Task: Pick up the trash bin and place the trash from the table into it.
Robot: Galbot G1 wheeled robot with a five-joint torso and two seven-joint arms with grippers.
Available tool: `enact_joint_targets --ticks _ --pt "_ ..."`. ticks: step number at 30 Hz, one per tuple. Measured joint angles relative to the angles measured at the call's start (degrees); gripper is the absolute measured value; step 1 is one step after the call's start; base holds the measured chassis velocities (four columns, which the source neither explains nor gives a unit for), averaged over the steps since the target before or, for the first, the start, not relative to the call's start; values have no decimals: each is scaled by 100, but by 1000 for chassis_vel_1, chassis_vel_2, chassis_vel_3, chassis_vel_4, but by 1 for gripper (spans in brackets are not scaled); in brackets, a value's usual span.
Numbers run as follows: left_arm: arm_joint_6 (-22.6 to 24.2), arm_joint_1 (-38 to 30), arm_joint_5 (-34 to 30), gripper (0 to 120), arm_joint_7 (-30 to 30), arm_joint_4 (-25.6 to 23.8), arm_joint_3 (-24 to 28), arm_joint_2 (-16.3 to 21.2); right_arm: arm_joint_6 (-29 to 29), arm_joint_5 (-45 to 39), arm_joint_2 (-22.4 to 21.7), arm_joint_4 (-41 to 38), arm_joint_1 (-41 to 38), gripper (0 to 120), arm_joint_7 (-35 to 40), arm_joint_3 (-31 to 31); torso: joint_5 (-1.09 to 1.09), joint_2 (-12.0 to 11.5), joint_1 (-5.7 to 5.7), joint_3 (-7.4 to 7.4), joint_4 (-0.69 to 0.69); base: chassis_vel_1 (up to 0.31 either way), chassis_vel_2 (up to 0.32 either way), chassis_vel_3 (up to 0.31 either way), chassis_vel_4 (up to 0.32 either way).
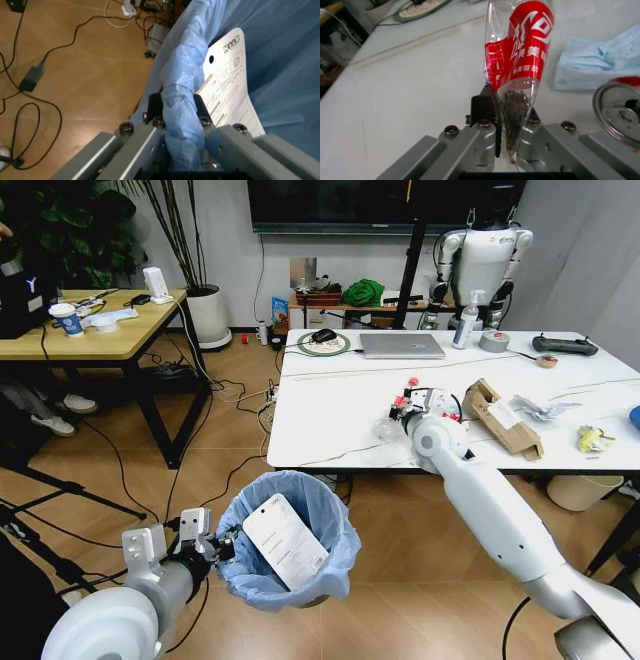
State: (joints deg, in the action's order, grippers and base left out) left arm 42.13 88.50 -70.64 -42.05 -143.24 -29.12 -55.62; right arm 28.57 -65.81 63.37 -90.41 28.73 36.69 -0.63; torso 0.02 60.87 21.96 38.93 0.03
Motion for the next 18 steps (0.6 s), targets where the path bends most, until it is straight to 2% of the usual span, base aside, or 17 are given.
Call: enact_joint_targets --ticks 4,8,10,12,15,18 --pt "0 -27 2 0 1 0 14 -9 -5 -314 -244 -746 94 0 115 -4 -2 0 0 0 0 0 0 0 0" --pt "0 -45 3 0 1 0 34 -13 2 -857 -566 -1880 215 0 204 56 -2 0 -1 -1 0 0 0 0 0" --pt "0 -47 3 0 0 0 36 -18 -9 -979 -634 -2146 231 0 179 83 -1 0 -1 -1 0 0 0 0 0" --pt "0 -48 3 0 -4 0 43 -26 -94 -1221 -770 -2811 264 0 -16 181 -3 0 -1 -2 1 0 0 0 0" --pt "0 -45 3 0 -17 0 45 -31 -281 -1335 -987 -3670 413 0 -698 415 -2 0 -1 -2 1 0 0 0 0" --pt "0 -50 2 0 -30 0 42 -29 -372 -1359 -1066 -4051 529 0 -1006 622 -3 1 -2 -2 0 0 0 0 0"
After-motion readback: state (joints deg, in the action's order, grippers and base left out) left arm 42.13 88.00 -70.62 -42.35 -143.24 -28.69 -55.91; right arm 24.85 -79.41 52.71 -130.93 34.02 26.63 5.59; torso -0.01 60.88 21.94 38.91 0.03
